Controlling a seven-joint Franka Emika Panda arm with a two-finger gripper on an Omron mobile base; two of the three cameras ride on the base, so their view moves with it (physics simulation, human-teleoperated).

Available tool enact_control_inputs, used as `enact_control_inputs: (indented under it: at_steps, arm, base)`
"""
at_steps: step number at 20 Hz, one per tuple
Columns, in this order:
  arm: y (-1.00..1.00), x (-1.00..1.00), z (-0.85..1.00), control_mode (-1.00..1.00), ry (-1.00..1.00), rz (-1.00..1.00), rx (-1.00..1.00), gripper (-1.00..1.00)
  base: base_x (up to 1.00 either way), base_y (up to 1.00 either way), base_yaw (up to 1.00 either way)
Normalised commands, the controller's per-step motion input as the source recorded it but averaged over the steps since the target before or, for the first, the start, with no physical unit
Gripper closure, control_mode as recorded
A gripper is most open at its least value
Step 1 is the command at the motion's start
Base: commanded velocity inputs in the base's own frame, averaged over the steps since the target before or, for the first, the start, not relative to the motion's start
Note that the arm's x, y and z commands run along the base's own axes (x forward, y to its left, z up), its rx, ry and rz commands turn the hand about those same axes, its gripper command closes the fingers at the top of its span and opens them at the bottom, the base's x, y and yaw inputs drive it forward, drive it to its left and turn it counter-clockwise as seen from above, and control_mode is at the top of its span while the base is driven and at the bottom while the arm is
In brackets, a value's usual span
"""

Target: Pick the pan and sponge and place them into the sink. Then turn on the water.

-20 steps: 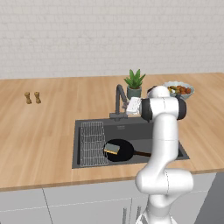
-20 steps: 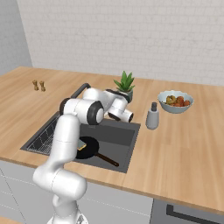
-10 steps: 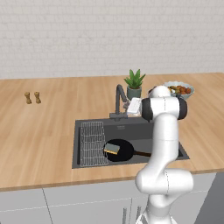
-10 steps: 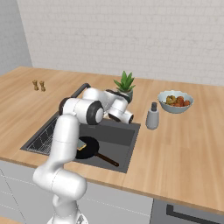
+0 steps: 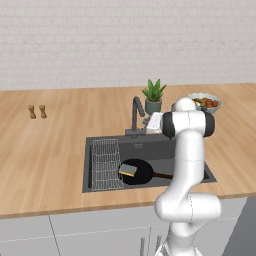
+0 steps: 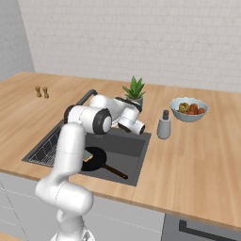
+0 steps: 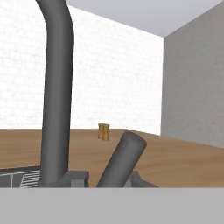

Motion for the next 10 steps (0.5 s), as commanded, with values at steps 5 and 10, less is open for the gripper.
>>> enact_control_inputs:
  at_steps: [5,10]
  arm:
    - [-0.79,0.0,-0.15,-1.0,0.0,0.0,0.0,1.0]
    - [-0.78,-0.02,-0.25,-1.0,0.0,0.0,0.0,1.0]
  base:
    - [0.0,0.0,0.0]
    - [0.0,0.0,0.0]
